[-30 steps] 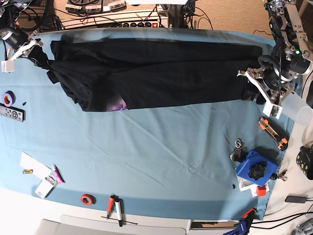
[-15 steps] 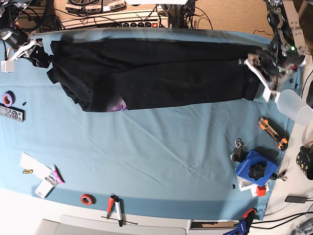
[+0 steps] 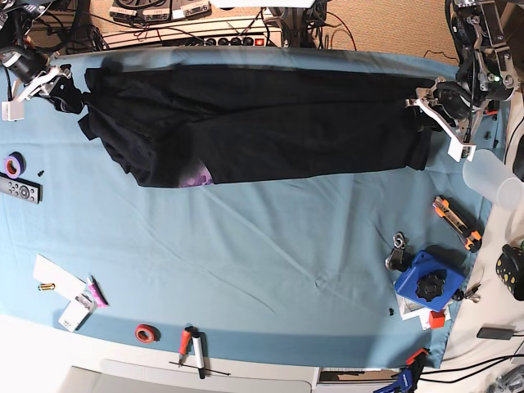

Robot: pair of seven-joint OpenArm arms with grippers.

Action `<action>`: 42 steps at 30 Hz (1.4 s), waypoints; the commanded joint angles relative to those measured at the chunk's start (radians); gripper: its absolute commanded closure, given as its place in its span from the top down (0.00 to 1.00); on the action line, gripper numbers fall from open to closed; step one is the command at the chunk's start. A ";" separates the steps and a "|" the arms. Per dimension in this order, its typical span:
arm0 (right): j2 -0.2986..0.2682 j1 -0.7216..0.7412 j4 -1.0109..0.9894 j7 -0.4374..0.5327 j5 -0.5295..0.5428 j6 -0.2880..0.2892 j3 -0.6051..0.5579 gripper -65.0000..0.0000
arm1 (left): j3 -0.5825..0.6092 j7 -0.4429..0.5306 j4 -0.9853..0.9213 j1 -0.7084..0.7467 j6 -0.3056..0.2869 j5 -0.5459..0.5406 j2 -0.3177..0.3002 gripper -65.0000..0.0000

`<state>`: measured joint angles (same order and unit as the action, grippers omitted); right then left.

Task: Layout the t-shirt on the table in an organized manner, then fold the t-shirt properly
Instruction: 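Lay the folded hem onto the collar edge and hold with both grippers, then release the shirt and raise both grippers away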

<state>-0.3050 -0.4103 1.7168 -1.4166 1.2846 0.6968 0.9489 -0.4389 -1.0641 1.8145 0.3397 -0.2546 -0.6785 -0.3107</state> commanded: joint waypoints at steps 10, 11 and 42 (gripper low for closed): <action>-0.023 -0.002 0.017 0.020 0.029 0.001 0.008 0.27 | 0.009 -0.106 -0.003 0.005 -0.073 -0.189 0.003 0.31; -0.023 -0.002 0.017 0.020 0.028 0.001 0.008 0.27 | 0.010 -0.106 -0.003 0.001 -0.085 -0.190 0.003 0.30; -0.022 0.090 0.017 0.020 0.027 0.001 0.008 0.27 | -0.159 -0.084 0.301 0.005 -0.170 -0.227 -0.129 0.00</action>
<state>-0.3065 -0.3214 1.7168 -1.4170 1.2850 0.6968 0.9489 -0.5903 -1.1690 2.1075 0.3523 -0.4274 -0.8875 -0.4267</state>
